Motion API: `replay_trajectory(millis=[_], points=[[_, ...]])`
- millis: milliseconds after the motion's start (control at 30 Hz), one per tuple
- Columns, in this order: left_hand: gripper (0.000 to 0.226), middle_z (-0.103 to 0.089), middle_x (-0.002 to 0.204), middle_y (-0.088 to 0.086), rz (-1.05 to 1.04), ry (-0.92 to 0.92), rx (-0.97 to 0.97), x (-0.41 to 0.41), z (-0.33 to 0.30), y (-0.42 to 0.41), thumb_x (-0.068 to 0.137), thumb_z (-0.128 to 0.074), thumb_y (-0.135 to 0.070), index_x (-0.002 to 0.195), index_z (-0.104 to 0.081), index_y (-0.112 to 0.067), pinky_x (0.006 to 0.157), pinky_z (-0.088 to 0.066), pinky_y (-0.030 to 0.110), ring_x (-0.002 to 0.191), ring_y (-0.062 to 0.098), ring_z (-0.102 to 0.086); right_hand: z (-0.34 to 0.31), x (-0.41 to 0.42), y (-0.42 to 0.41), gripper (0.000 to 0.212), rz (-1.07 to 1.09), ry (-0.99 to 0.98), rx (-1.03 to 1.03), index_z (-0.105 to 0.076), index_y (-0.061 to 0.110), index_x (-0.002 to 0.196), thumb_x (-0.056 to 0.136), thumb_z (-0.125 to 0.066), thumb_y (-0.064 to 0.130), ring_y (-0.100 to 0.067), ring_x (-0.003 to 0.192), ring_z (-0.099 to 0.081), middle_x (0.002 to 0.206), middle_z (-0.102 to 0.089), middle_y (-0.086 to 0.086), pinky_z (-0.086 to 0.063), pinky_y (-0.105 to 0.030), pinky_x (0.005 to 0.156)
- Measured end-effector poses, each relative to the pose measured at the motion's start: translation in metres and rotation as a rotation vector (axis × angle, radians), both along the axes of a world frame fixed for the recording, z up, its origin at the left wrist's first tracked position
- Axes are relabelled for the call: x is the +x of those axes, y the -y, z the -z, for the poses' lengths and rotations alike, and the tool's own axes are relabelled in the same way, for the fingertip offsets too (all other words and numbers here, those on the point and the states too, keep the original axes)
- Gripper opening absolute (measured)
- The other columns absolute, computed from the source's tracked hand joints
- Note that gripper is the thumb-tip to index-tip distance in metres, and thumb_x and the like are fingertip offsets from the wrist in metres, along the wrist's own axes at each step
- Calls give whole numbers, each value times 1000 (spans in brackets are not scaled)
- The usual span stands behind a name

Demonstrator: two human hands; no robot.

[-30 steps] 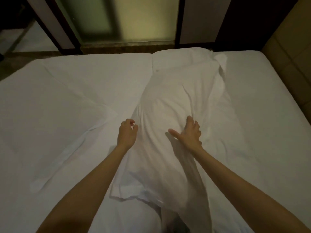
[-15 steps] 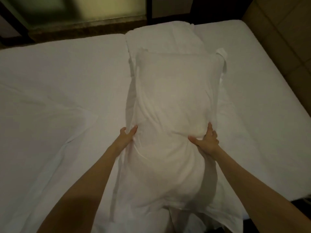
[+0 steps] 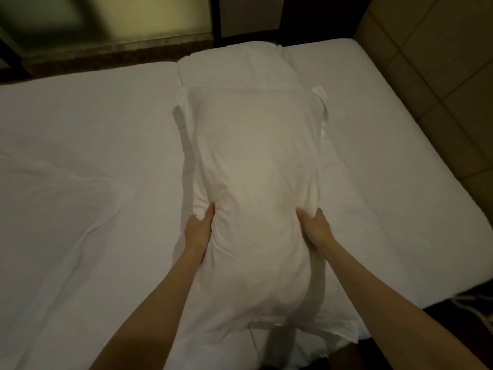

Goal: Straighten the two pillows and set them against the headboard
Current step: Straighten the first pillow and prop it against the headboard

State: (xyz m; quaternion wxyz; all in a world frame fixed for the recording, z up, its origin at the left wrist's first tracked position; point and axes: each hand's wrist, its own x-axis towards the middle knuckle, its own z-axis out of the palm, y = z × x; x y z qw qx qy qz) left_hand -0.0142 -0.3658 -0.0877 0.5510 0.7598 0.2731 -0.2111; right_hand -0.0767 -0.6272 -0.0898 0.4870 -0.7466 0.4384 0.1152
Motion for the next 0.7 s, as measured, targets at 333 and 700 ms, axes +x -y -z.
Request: replay_trajectory(millis=[333,700], points=[[41,-64,83,7,-135,187,138,-53,-37,41,85,-60,-49,86,-63,-8,66,-42,27,77,23,-59,-28,-38,47,57,108,182,-196,-64,2,111,99,-30,46,-39,105,-58,109,-65,-22,-43,-38,87],[37,-61,77,12,-383,402,194,-113,-104,172,94,-50,-31,77,-64,-1,55,-34,27,71,20,-52,-110,-43,186,47,-33,552,-342,-54,3,71,101,-35,34,-27,70,-53,74,-59,-16,-38,-34,64]])
